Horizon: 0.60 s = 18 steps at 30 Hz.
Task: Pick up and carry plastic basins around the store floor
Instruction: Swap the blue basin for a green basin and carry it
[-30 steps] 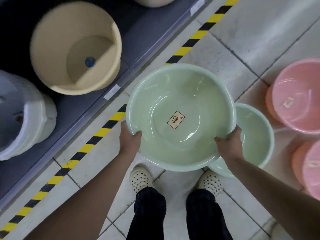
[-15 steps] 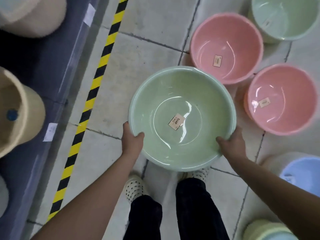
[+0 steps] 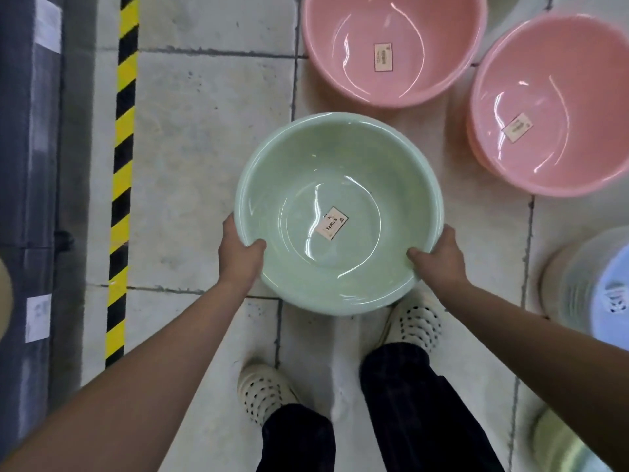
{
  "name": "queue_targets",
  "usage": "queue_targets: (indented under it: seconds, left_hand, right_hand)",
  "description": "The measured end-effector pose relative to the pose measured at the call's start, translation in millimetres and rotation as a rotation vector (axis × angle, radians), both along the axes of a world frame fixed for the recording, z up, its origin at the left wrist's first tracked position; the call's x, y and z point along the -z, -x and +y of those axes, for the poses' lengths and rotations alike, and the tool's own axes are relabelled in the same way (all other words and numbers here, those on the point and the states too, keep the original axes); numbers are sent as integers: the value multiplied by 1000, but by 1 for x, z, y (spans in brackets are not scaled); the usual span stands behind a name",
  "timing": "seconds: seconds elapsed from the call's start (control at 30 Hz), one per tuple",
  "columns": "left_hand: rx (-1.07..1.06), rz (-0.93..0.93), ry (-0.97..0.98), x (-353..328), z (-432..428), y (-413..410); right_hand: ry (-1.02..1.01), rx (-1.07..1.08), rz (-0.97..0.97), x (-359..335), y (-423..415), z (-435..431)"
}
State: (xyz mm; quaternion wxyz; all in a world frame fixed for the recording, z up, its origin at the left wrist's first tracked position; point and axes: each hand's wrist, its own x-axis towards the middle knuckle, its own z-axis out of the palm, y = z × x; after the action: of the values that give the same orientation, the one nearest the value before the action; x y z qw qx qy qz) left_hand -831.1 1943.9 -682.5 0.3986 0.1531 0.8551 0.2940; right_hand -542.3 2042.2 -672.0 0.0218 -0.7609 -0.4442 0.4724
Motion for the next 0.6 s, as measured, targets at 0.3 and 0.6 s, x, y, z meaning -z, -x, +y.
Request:
queue_targets:
  seconds: [0.3,0.6]
  left_hand:
    - [39,50,32,47,1,-11]
    - [-49,-71,171,57,14,-30]
  right_hand:
    - [28,-8,-7,49,-10,-2]
    - [-11,37,-29,52,-29,20]
